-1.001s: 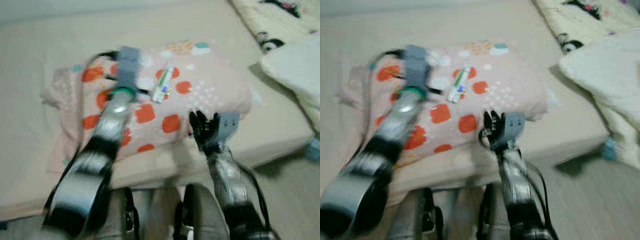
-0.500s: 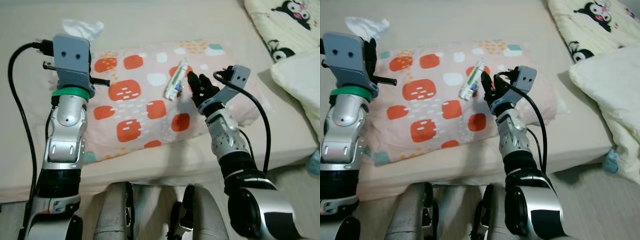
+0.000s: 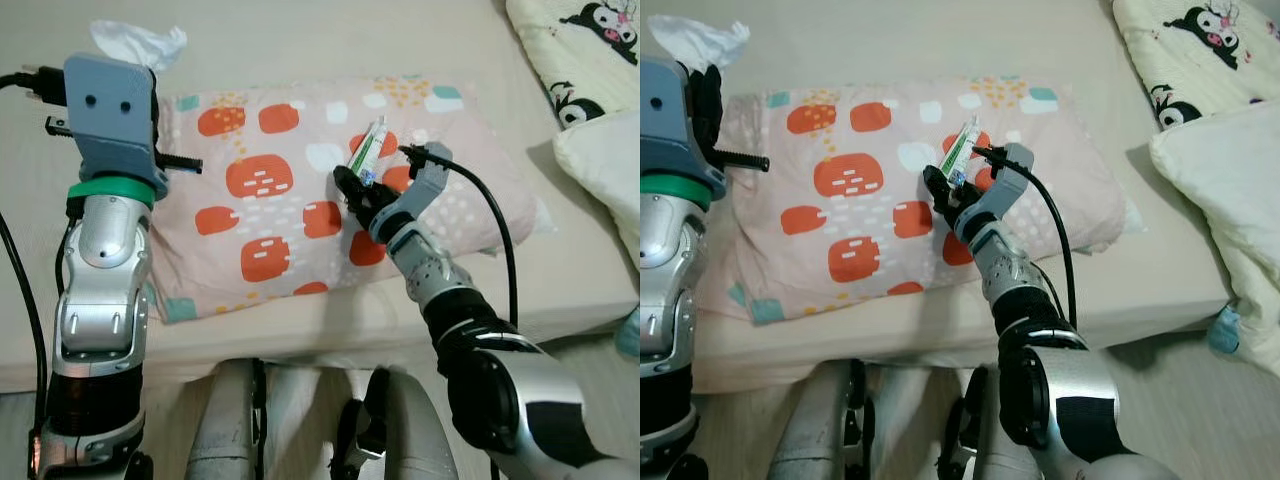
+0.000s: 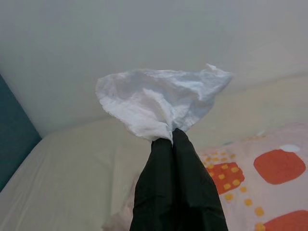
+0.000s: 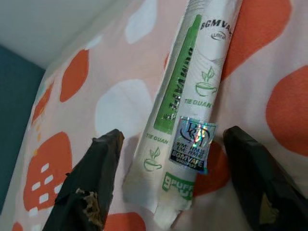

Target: Clean up the room

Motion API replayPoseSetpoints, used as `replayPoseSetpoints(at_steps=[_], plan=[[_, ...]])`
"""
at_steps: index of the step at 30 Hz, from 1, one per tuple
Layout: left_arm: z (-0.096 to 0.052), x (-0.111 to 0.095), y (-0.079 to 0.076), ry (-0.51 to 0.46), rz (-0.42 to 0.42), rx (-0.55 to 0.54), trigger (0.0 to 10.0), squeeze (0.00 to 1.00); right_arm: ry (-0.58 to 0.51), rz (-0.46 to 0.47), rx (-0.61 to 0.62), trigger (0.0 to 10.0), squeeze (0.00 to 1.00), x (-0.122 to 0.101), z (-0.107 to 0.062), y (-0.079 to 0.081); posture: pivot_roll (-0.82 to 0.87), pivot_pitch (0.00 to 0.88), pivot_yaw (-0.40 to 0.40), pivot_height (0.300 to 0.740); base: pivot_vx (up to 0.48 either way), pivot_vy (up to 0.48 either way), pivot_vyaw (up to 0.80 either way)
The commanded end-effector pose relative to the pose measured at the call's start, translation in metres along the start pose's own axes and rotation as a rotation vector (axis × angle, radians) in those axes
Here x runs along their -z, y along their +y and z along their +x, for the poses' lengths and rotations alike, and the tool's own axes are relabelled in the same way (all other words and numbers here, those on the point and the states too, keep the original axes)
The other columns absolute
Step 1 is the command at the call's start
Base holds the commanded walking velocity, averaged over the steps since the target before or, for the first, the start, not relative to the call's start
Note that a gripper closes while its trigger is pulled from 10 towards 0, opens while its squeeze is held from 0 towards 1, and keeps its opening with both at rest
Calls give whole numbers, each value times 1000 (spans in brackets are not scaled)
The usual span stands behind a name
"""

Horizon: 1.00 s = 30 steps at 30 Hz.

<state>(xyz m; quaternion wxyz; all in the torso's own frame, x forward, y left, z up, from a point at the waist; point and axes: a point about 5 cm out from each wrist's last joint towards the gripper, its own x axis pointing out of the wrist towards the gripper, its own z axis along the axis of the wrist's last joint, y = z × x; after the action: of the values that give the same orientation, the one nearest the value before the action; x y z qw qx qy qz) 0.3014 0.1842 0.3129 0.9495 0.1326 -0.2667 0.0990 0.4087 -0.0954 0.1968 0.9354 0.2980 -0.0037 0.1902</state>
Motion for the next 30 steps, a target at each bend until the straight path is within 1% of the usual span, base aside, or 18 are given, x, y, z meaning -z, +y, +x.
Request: replayPoseSetpoints(at_steps=[1,2,7,8,9,10,11,12,13,14,16,17,21,23,25,27,28,30], plan=[[-6,0,0,17,21,9,10000,0,32,43,35,1333,0,9,-2,-5,369,392,-35,623,0,0,0],[-8,-1,0,27,24,12,10000,0,17,52,33,0,0,5,-1,-5,372,388,-34,623,0,0,0],[-9,-1,-1,43,25,14,10000,0,6,50,9,0,0,0,-1,-5,365,381,-32,623,0,0,0],[-10,0,-2,55,20,15,10000,0,14,32,-35,0,0,0,-1,-3,362,376,-33,623,0,0,0],[-10,0,-2,55,20,15,10000,0,14,32,-35,0,0,0,-1,-3,362,376,-33,623,0,0,0],[-10,0,-3,56,15,14,10000,0,22,29,-74,0,0,0,-1,-2,359,367,-35,623,0,0,0],[-10,0,-3,56,15,14,10000,0,22,29,-74,0,0,0,-1,-2,359,367,-35,623,0,0,0],[-9,0,-4,58,13,14,10000,0,32,31,-112,0,0,0,-1,0,356,357,-37,623,0,0,0],[-9,0,-4,58,13,14,10000,0,32,31,-112,0,0,0,-1,0,356,357,-37,623,0,0,0],[-9,0,-5,60,9,12,10000,0,46,30,-149,0,0,0,-1,2,354,353,-39,623,0,0,0],[-9,0,-5,60,9,12,10000,0,46,30,-149,0,0,0,-1,2,354,353,-39,623,0,0,0],[-8,1,-5,64,5,8,10000,0,56,21,-166,0,0,-1,-1,2,345,340,-44,623,0,0,0],[-6,3,-8,74,-6,1,10000,0,53,13,-158,0,0,-6,-2,-1,327,316,-51,623,0,0,0],[-3,4,-12,76,-23,1,10000,0,40,7,-129,0,0,-11,-3,-6,304,286,-60,623,0,0,0],[-3,4,-12,76,-23,1,10000,0,40,7,-129,0,0,-11,-3,-6,304,286,-60,623,0,0,0],[0,6,-19,78,-42,2,10000,0,24,-10,-101,0,0,-16,-4,-12,274,242,-77,623,0,0,0],[0,6,-19,78,-42,2,10000,0,24,-10,-101,0,0,-16,-4,-12,274,242,-77,623,0,0,0],[0,8,-24,77,-56,7,10000,0,-22,-25,-126,0,0,-28,-5,-13,260,226,-82,623,0,0,0]])
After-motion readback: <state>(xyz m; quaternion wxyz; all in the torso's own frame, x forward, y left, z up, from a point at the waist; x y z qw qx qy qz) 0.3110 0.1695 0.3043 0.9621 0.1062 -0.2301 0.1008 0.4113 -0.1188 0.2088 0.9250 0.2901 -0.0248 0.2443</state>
